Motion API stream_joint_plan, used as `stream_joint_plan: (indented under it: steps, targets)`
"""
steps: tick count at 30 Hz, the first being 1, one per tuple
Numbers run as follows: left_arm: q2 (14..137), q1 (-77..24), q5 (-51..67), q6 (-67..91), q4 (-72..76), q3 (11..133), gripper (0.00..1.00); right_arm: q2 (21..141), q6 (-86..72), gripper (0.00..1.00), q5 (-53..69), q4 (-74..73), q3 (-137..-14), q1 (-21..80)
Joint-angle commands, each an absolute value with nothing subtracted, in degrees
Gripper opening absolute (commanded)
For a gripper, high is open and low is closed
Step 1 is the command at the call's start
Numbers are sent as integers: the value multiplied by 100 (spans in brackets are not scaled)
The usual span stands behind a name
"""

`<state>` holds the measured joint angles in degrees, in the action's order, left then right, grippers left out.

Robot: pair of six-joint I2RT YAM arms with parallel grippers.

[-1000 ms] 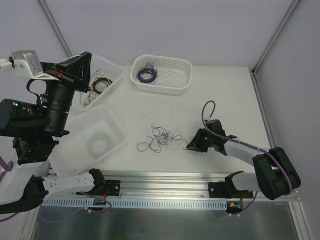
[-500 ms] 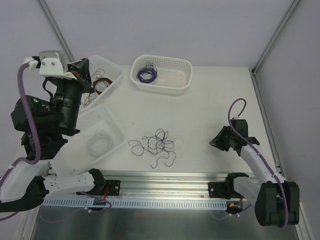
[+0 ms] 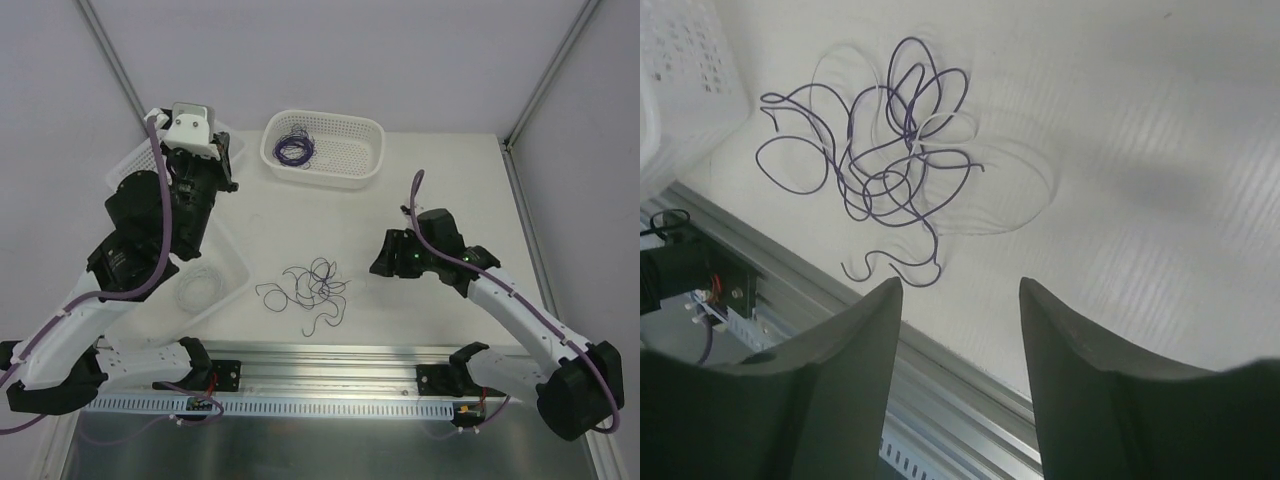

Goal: Untangle the cables

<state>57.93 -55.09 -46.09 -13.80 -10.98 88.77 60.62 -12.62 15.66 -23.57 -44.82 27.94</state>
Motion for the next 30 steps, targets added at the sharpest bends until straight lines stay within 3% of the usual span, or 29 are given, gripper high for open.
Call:
stream_joint_plan:
  steps: [1, 6, 18, 21, 30]
  targets:
    - [5818, -5030, -4343, -837, -1545, 8745, 0, 6336, -1116, 56, 1371, -2233, -4711, 3206]
    - [5906, -4079, -3349, -9, -2354, 8578, 0, 6442, -1046, 66, 1275, -2250, -4781, 3542]
    - [5933, -3129, -3366, -263, -2856, 9229, 0, 6214, -949, 94, 1257, -2364, -4544, 3691]
    - [5836, -2927, -3559, -290, -2935, 9071, 0, 6205, -940, 95, 1187, -2391, -4570, 3709]
    - [5266, -1812, -3139, 448, -2936, 7096, 0, 6293, -879, 96, 1160, -2434, -4606, 3744]
